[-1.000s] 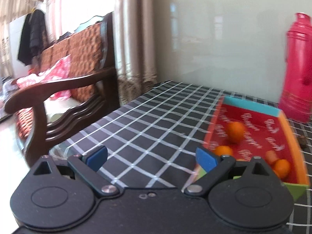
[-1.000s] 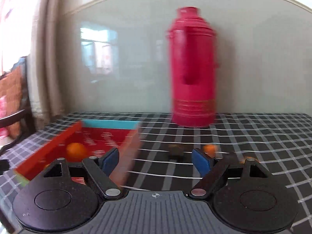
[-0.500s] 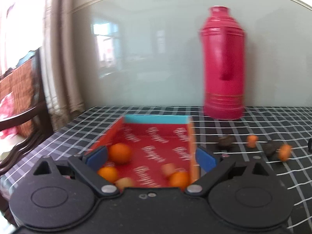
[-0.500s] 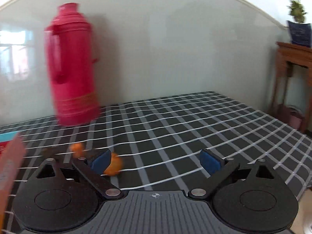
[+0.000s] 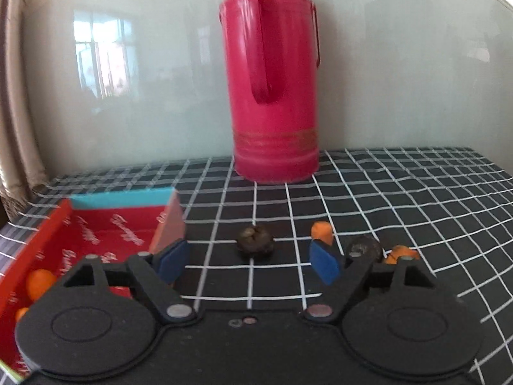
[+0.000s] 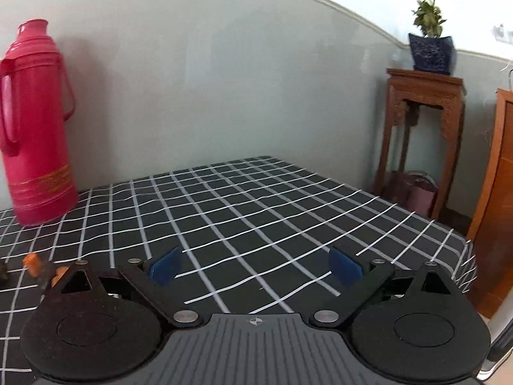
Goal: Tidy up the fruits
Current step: 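Reach the left gripper to a dark brown round fruit and grasp it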
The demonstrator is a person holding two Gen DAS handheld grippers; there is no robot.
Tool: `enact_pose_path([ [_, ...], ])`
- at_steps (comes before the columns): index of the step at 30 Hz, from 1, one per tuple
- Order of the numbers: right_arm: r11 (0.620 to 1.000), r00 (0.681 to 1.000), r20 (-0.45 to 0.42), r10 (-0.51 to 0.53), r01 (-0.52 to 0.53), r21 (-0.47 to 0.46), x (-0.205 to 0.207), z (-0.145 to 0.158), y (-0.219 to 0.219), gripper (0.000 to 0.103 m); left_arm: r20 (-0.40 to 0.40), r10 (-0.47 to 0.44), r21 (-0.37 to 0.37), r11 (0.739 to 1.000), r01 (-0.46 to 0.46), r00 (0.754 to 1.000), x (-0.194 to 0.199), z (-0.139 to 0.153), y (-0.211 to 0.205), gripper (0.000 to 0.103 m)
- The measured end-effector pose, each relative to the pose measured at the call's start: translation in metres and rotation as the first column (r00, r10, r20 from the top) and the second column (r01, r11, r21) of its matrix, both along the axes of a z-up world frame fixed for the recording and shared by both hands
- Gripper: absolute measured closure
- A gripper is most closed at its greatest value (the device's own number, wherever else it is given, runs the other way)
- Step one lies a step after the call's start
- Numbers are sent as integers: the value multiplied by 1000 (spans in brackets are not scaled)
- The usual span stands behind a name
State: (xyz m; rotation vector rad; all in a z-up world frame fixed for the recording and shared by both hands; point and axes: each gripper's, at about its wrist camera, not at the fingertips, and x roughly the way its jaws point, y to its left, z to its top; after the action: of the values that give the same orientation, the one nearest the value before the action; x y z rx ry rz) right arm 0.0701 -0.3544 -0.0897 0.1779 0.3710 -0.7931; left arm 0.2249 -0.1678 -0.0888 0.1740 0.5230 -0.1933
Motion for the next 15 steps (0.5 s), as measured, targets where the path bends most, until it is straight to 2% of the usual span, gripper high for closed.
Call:
enact_pose_path([
  [2,999,999,-3,-36,36,-18,-1,1,-2,6,-23,10,0,1000,-10,1000,12,-5,-2,32],
  [7,997,997,7,-83,83,11,-2,1,-14,6,-66,44,-3,999,-44,997,42,-14,-6,33],
  [13,997,998,20,-52,50,55,-2,2,-14,6,-109,57,9,998,-56,992,64,-25,-13,40],
  [15,997,999,23,-41,39,61,-1,2,-16,6,-130,58,8,998,-57,990,70,-30,-15,47],
])
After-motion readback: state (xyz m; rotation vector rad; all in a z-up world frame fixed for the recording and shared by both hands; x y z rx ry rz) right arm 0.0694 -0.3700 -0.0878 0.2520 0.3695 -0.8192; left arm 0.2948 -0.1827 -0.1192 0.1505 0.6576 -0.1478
